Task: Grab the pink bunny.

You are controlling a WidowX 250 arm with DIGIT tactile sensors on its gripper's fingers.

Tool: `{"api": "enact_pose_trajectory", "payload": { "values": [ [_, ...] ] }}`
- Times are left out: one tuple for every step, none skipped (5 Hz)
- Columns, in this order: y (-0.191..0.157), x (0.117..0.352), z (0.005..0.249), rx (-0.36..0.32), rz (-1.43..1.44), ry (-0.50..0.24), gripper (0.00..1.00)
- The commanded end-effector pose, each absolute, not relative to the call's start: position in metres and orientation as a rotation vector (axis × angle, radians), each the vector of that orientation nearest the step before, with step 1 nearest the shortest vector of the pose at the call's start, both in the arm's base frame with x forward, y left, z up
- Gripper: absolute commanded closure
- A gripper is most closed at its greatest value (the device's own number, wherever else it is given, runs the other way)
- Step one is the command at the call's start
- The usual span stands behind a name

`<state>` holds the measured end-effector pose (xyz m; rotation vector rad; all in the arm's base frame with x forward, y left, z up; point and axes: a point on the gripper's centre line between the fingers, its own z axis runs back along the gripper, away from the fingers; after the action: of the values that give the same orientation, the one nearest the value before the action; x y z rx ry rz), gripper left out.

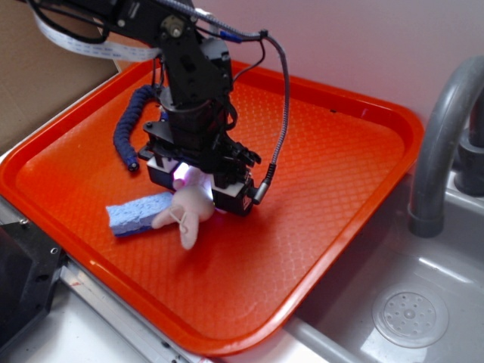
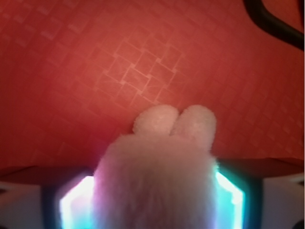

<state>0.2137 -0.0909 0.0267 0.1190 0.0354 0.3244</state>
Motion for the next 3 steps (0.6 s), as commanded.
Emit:
{"api": "enact_pose_trajectory", "payload": {
  "values": [
    [-0.086,0.213,0.043,0.109,0.293,0.008,1.0],
    [-0.075,0.22,0.082,0.086,0.2,-0.054,1.0],
    [-0.068,0.226,0.132,0.036,0.021,-0.067,1.0]
  ]
}}
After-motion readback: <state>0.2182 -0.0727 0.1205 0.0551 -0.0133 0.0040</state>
